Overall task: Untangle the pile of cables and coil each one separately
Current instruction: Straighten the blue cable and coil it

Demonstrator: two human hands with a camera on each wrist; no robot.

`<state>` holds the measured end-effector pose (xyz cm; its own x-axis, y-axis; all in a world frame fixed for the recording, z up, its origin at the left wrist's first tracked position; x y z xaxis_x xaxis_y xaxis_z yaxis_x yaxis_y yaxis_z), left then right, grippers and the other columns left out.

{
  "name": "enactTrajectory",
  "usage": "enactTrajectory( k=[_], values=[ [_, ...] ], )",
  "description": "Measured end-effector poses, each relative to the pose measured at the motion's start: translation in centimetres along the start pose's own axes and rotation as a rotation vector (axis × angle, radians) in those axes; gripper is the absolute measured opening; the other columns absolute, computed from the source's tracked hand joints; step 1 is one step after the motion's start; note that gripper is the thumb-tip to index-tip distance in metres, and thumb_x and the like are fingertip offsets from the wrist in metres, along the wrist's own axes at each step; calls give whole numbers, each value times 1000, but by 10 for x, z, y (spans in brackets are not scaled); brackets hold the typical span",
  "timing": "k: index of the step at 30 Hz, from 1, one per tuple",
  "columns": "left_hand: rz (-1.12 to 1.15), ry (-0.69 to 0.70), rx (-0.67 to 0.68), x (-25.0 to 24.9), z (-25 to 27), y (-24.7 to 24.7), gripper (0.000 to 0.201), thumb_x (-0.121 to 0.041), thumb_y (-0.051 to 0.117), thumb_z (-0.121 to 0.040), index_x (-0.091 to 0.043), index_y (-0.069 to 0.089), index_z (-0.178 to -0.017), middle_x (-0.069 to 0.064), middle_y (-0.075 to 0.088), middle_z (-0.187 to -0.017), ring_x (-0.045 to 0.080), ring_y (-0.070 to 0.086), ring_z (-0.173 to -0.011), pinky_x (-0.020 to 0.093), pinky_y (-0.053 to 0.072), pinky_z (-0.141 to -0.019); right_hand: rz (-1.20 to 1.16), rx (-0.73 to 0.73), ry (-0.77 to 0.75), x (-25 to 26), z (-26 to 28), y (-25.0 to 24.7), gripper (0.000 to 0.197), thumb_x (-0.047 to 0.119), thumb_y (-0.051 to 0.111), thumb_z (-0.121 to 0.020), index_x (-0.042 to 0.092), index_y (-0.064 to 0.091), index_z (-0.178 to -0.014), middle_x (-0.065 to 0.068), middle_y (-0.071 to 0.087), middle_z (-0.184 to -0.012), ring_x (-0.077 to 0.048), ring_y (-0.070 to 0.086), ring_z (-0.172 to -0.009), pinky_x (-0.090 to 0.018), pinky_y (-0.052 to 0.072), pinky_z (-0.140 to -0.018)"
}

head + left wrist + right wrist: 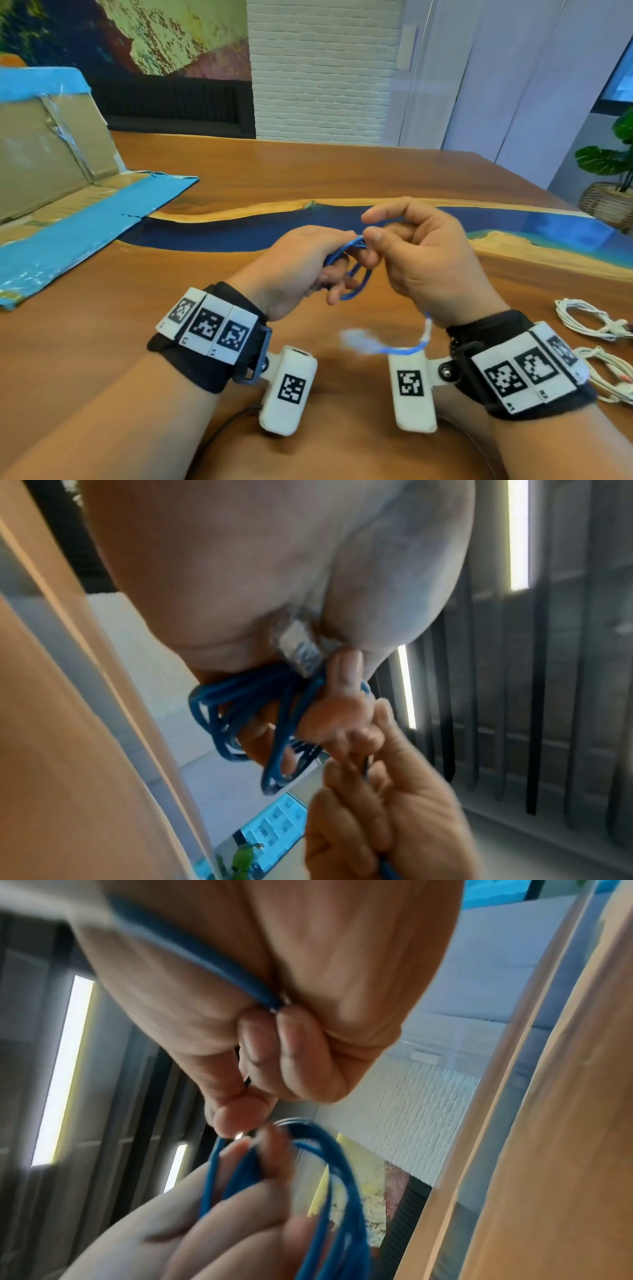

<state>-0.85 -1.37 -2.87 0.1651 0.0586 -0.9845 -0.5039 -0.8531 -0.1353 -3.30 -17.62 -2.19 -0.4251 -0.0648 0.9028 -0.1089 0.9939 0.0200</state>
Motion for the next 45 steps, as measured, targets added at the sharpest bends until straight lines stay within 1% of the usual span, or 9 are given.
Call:
enactTrajectory(
  k=[4, 10, 15, 19, 23, 28, 35, 42, 45],
  values=[
    [254, -42, -13, -2, 2, -1, 40, -31, 47, -105, -2, 66, -86, -3, 21, -50, 16, 18, -42, 32, 42, -63, 19, -30, 104, -10, -5, -14, 13, 23, 73, -77, 14, 77, -86, -7, 53, -57, -13, 27, -33, -18, 22, -38],
    [381, -74, -66, -5, 0, -5, 31, -23, 50, -105, -7, 59, -80, -7, 23, -47, 9, 20, -38, 25, 39, -55, 43, 145, 135, -15, 0, -1, 23, 38, 63, -95, 19, 74, -103, -14, 24, -66, -12, 21, -40, -22, 26, -38],
    [452, -124, -31, -5, 2, -5, 36, -25, 51, -101, -11, 51, -68, -6, 18, -47, 16, 7, -44, 26, 38, -53, 198, 131, 100, -18, 1, 1, 32, 23, 68, -94, 18, 56, -124, 10, 57, -63, -4, 41, -39, -21, 32, -40],
    [385, -123, 39, -4, 4, -2, 31, -31, 60, -90, -10, 52, -69, -6, 19, -46, 11, 15, -36, 28, 43, -56, 411, 190, 64, -15, 0, -5, 16, 17, 58, -103, 7, 66, -94, 17, 45, -50, -4, 40, -41, -12, 30, -45],
    [318, -111, 17, -4, 3, -6, 30, -25, 58, -98, -11, 54, -72, -4, 19, -50, 10, 18, -38, 28, 45, -58, 340, 188, 104, -16, 1, -5, 19, 21, 62, -100, 14, 67, -83, 14, 41, -50, -6, 32, -42, -21, 29, -44],
    [244, -116, -63, -4, 1, -13, 35, -32, 50, -106, -13, 51, -76, -2, 17, -56, 14, 13, -45, 27, 37, -52, 18, 29, 103, -17, -4, -11, 20, 7, 62, -97, 14, 75, -111, 0, 42, -57, -15, 25, -45, -24, 25, -41],
    [157, -135, 42, -3, 3, -2, 40, -39, 45, -106, -13, 47, -76, -5, 20, -55, 16, 14, -48, 28, 34, -54, 291, -196, -158, -9, -7, -26, 11, 7, 73, -90, 16, 78, -94, -2, 77, -77, -17, 63, -58, -30, 48, -49],
    [435, -86, 54, -7, 4, 1, 45, -43, 43, -103, -14, 50, -70, -5, 16, -54, 12, 14, -41, 26, 40, -50, 263, -96, -84, -25, -6, -6, 14, 4, 72, -91, 14, 80, -97, -1, 80, -90, -12, 75, -88, -26, 59, -77],
    [462, -64, 7, -4, 1, -2, 47, -42, 42, -107, -13, 50, -70, -4, 14, -55, 10, 16, -39, 25, 39, -50, 172, -80, -7, -29, -4, 3, 14, 3, 69, -93, 9, 80, -98, -6, 79, -87, -16, 74, -81, -31, 59, -70]
  ],
)
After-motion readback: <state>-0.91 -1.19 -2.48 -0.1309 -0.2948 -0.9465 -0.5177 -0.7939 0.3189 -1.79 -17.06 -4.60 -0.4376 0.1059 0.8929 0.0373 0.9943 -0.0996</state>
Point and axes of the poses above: each hand's wrist, its own z-axis away from the middle knuckle, its own y-axis out of the palm, x = y × z, the point moved 2 cm from there along -z, towards the middle knuckle
